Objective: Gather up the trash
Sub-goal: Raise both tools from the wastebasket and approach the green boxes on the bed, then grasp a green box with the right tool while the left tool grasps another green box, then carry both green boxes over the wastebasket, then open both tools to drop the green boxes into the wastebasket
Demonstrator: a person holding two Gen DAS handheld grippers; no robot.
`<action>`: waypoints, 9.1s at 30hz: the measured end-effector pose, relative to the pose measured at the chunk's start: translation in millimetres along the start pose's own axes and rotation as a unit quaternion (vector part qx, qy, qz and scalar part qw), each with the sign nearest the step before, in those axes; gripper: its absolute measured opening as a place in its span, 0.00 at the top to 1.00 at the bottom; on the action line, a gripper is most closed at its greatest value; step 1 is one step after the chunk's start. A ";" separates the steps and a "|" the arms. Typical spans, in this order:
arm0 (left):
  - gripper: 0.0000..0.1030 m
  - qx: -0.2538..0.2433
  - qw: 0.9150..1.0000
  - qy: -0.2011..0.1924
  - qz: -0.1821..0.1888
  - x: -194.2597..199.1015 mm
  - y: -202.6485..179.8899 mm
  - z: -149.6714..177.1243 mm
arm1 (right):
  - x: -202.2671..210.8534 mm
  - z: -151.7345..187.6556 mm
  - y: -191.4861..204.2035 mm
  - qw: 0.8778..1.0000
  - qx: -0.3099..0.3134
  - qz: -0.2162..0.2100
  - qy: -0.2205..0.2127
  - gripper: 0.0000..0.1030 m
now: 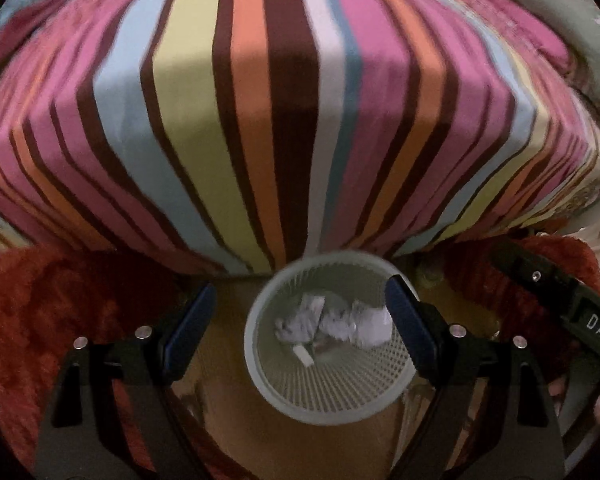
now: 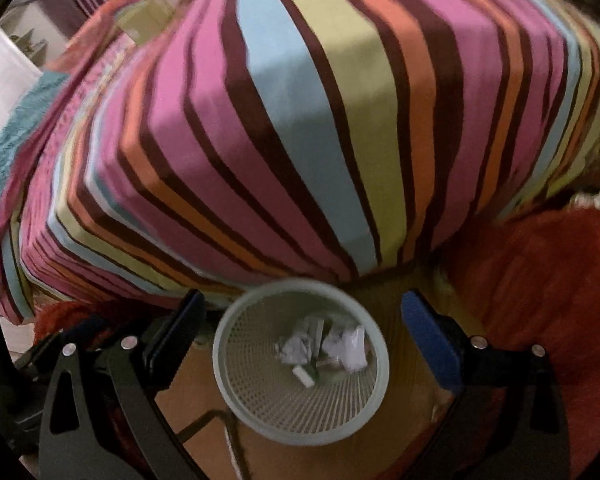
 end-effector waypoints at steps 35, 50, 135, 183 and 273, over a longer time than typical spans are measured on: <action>0.18 0.035 0.991 -0.130 0.023 73.4 13.4 -98.2 | 76.2 -87.0 28.5 0.974 0.097 0.015 -0.204 0.09; 0.18 0.042 0.987 -0.148 0.038 80.7 0.2 -161.7 | 76.4 -136.8 31.5 0.971 0.100 0.018 -0.217 0.09; 0.47 0.056 0.987 -0.146 0.048 24.2 25.0 -358.1 | -16.1 -345.1 127.9 0.952 0.249 0.054 -0.172 0.21; 0.52 -0.007 0.987 -0.147 0.065 92.1 -7.9 -154.5 | 82.4 -150.8 40.0 0.983 0.093 -0.043 -0.150 0.54; 0.19 0.064 0.982 0.172 0.051 -77.0 10.5 21.1 | -73.7 25.3 -16.6 0.980 -0.058 -0.021 0.189 0.21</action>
Point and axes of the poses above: each gripper's, at about its wrist camera, not at the fingertips, and x roughly against the way its jaws point, y to its left, z to its underside, the point moved 3 cm from there along -x, roughly the way its jaws point, and after that the axes turned 10 degrees about y, right-handed, at the moved point
